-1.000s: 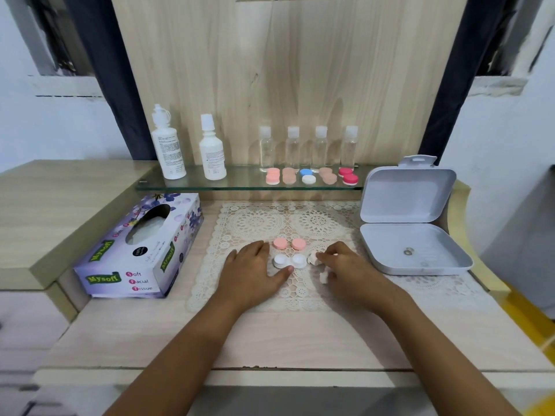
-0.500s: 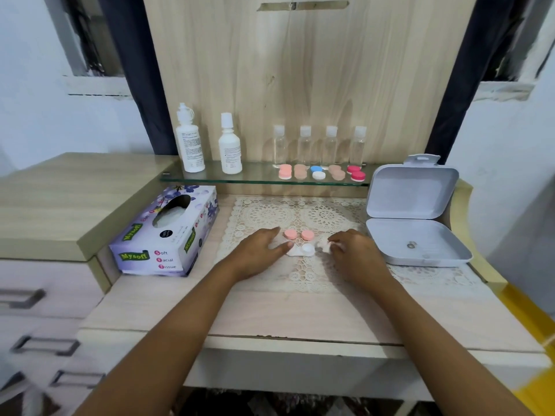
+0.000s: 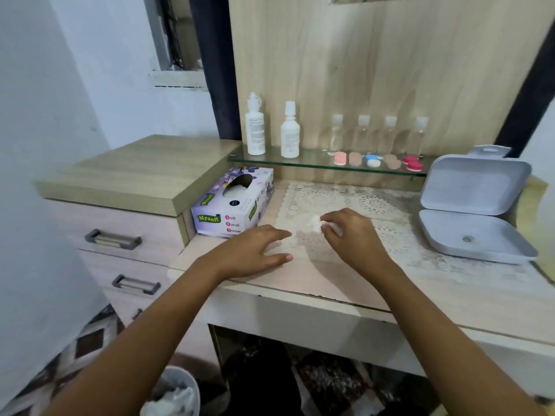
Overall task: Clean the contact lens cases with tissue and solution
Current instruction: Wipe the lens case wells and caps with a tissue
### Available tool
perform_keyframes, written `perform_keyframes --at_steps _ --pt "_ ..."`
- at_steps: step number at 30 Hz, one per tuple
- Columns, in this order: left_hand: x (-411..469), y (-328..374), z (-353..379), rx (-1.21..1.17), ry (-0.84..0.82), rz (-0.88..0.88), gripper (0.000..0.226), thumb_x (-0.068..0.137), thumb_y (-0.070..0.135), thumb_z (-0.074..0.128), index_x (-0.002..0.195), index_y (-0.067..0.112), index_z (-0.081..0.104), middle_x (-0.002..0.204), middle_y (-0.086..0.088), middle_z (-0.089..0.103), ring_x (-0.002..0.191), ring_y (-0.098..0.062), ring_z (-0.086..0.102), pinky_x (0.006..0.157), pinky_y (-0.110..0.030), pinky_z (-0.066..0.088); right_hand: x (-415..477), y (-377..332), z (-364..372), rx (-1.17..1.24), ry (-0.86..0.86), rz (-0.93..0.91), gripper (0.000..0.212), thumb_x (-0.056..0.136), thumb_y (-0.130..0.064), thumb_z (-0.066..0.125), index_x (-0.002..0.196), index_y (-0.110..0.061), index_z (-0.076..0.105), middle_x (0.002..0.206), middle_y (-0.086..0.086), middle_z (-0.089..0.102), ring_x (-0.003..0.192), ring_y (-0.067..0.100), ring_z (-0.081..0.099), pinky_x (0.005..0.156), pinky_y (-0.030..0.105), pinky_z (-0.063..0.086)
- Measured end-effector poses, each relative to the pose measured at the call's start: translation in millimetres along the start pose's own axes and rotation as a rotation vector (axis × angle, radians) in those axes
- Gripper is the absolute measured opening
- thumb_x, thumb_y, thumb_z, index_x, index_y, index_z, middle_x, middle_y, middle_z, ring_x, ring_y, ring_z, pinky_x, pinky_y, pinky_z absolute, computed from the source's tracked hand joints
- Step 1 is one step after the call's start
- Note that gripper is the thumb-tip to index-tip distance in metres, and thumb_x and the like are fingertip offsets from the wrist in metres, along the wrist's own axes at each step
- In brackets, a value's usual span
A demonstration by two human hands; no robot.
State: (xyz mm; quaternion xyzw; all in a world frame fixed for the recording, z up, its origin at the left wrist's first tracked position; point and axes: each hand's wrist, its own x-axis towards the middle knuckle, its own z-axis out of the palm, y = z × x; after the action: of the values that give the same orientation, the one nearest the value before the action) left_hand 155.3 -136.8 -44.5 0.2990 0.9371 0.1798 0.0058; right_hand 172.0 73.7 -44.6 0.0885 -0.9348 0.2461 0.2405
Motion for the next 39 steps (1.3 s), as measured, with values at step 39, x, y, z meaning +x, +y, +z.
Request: perform_keyframes --at_steps 39 --pt "-299 -239 127 -0.253 0.036 -0.814 0.045 0.090 0.038 0.057 0.129 0.017 0.053 0.123 -0.006 0.058 0.109 -0.018 0.055 0.091 -0.025 0.040 -86 -233 316 0.120 -0.977 -0.418 0.028 0.092 -0.018 0.049 0.116 -0.007 0.061 0.117 0.013 0.057 0.107 0.028 0.053 0.088 0.033 0.041"
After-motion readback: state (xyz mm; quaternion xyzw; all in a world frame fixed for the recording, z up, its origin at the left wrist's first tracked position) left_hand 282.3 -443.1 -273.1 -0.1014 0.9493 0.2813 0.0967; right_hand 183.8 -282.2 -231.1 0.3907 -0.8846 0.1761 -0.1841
